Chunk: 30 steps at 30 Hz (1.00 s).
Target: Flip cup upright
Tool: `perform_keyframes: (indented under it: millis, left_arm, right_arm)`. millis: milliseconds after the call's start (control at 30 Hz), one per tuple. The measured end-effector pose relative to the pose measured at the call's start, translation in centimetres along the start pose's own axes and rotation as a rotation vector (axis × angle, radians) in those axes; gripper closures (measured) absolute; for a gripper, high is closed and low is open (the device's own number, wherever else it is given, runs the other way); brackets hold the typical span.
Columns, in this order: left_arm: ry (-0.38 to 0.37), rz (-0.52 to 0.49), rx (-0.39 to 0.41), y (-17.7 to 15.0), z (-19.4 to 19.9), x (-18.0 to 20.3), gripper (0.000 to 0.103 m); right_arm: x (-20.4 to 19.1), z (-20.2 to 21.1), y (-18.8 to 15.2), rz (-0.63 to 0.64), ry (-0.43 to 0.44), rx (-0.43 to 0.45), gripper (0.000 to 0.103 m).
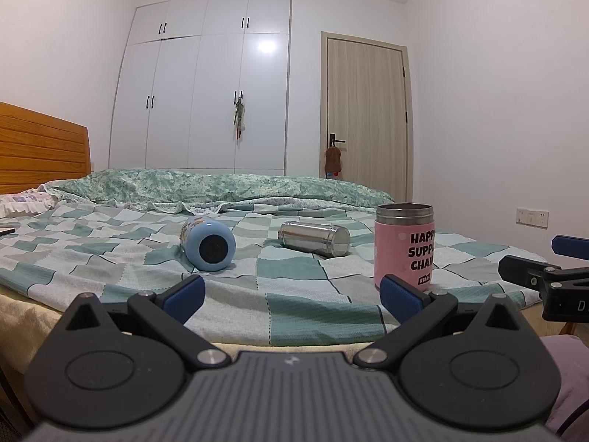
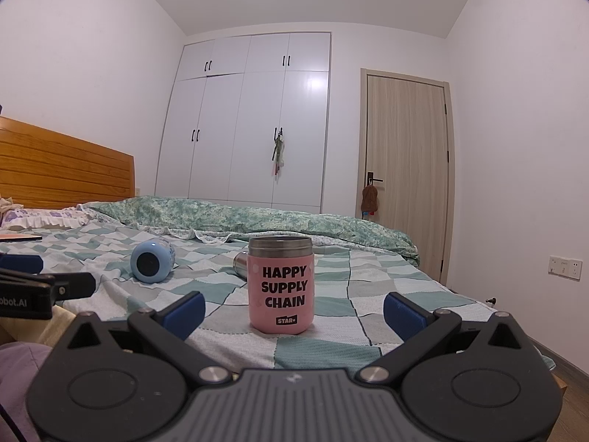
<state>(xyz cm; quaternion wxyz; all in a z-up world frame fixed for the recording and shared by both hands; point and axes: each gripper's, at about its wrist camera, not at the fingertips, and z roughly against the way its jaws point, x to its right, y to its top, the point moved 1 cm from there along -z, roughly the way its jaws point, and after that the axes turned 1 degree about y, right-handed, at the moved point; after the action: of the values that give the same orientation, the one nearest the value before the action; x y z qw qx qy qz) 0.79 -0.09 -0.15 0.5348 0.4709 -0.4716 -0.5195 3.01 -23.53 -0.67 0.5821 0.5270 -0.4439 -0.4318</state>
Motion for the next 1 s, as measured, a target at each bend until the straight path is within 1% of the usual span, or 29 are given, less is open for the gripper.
perform_keyframes:
  millis: [1000]
  left_arm:
    - [0.000, 0.000, 0.004, 0.19, 0.16, 0.08, 0.000]
  right_arm:
    - [0.04, -0.01, -0.01, 0.000, 0.000, 0.000, 0.000]
